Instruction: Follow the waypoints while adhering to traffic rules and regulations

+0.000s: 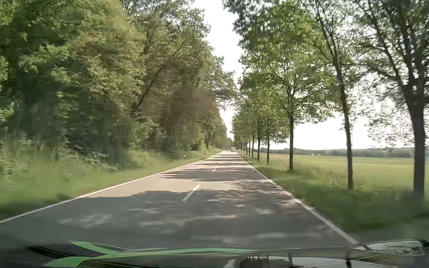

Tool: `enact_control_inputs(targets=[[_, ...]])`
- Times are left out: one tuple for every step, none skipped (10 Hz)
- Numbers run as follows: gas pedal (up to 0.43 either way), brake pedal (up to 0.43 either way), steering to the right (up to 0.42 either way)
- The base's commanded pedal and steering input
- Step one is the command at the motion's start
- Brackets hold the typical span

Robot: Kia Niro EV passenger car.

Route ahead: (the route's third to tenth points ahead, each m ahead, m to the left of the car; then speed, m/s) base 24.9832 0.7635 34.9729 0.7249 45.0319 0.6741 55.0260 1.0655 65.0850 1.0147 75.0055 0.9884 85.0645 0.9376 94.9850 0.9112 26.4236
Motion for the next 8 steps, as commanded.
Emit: enact_control_inputs(targets=[[0.240,0.000,-0.001],[0.240,0.000,-0.001],[0.228,0.000,-0.001],[0.220,0.000,-0.001],[0.209,0.000,-0.001],[0.209,0.000,-0.001],[0.209,0.000,-0.001],[0.220,0.000,-0.001]])
